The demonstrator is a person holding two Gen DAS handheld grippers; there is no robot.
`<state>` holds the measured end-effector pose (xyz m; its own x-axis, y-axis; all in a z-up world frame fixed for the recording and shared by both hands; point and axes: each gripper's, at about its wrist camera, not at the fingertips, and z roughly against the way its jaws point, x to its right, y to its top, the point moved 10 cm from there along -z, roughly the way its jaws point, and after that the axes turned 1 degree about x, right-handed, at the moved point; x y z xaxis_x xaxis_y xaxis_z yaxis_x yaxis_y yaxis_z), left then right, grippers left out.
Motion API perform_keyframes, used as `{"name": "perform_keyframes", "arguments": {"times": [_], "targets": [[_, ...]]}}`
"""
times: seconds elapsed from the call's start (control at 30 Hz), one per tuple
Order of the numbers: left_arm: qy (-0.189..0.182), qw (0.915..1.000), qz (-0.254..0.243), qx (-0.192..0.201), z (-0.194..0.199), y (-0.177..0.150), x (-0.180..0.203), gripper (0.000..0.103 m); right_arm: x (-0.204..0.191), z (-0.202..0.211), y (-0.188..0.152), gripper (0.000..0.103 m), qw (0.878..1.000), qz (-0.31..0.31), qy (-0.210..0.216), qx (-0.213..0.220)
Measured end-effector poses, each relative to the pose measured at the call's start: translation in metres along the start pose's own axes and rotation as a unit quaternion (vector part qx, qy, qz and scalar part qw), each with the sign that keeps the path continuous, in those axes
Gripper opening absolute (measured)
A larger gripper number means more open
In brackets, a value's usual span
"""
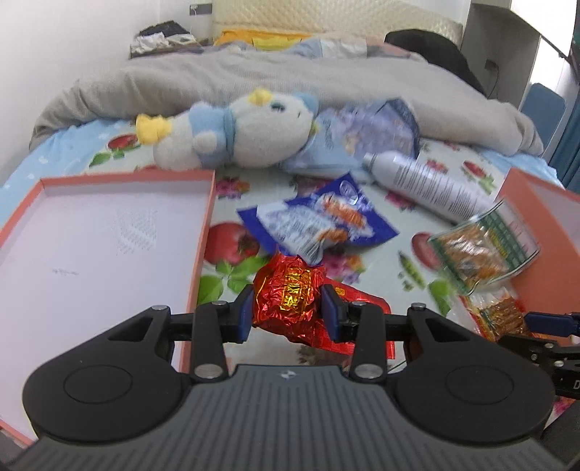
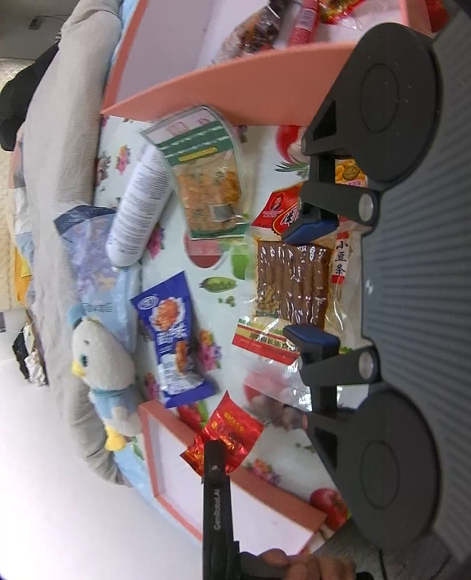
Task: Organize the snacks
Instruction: 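Lift the red wrapper with left tool while right tool lifts the sausage pack, then carry the red wrapper and sausage pack over the pink box with both tools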
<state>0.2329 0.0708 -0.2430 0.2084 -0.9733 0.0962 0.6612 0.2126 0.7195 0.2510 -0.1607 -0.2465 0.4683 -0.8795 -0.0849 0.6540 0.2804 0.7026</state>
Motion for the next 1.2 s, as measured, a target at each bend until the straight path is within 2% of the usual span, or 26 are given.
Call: {"name": "perform_keyframes", "arguments": {"times": [0.43, 0.9, 1.2], "targets": [[-0.029, 0.9986, 0.034, 0.030, 0.048, 0.071, 0.046, 0.044, 0.015, 0.063, 0.073, 0.052, 0.997, -0.007, -0.001, 0.071], [-0.092, 0.9923, 0.002, 0.082, 0.079, 0.153, 0.140, 0.044, 0.076, 0.133, 0.146, 0.052, 0.986, -0.018, -0.054, 0.159], [-0.135, 0.9850, -0.036, 0.101, 0.094, 0.183, 0.215, 0.044, 0.123, 0.158, 0.164, 0.052, 0.978, -0.037, -0.092, 0.185]]}}
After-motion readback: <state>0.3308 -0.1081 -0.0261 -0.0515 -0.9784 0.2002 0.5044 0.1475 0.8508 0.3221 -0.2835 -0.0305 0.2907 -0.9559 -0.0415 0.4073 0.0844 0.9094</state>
